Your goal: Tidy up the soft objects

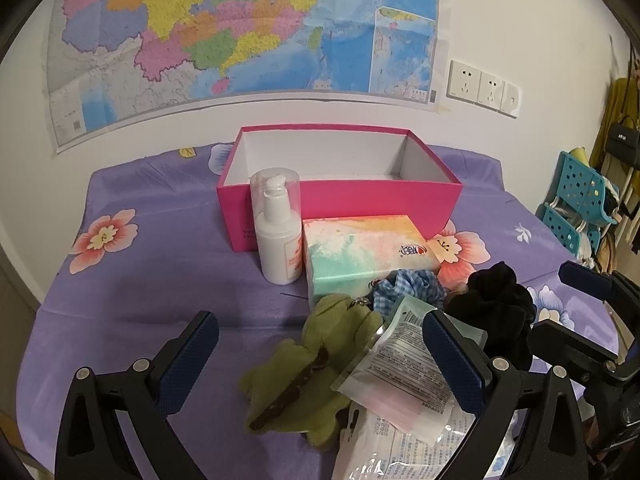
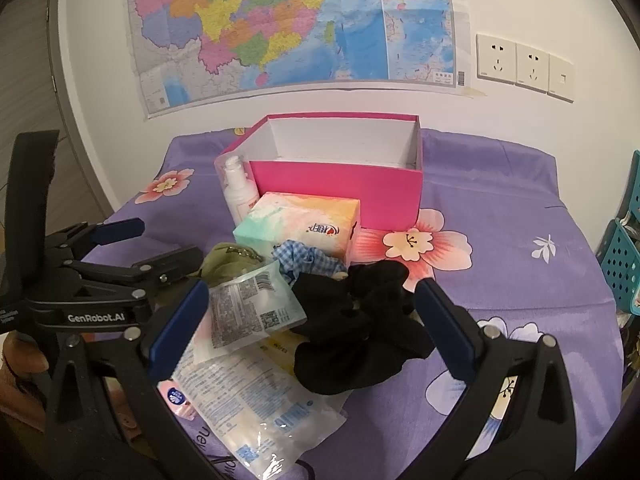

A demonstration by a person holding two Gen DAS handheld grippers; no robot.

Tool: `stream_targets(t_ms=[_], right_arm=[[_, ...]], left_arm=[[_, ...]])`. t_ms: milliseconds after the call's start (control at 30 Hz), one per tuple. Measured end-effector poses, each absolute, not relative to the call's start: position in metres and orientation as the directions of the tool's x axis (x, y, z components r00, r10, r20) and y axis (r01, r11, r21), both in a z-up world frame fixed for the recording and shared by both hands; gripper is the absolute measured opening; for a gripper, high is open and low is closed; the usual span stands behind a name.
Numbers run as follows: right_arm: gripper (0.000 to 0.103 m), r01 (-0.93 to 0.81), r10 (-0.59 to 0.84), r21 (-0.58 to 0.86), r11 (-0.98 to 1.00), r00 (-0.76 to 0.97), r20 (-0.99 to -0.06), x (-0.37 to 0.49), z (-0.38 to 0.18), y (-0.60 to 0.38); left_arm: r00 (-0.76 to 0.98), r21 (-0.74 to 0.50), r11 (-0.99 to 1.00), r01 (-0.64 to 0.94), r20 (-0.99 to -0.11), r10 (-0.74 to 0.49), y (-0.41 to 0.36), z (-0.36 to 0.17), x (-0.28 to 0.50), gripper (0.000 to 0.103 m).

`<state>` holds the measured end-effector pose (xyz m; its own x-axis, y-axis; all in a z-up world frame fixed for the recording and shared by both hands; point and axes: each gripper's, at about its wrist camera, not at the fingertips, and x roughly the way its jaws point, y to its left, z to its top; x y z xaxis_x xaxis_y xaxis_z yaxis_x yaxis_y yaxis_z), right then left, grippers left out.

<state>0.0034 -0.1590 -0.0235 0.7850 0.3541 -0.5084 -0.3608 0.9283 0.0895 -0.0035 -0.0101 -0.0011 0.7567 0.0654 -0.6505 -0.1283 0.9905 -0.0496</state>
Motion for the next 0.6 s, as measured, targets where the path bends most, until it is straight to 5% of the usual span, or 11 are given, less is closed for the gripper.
stream_targets(t_ms=[500, 600], right_arm=[[0.103, -0.354, 0.354, 0.116, 0.928, 0.741, -0.571, 0.025, -0.028, -0.182], [0.096, -0.354, 0.361, 0.140, 0.925, 0.701, -0.614, 0.038, -0.035, -0.191]], left_arm=[[0.722, -0.080, 0.996, -0.037, -0.691, -0.028, -0.015, -0.011, 0.008, 0.103], [0.709, -0.083, 0.997, 0.000, -0.702, -0.058, -0.022, -0.015, 0.012, 0.103]])
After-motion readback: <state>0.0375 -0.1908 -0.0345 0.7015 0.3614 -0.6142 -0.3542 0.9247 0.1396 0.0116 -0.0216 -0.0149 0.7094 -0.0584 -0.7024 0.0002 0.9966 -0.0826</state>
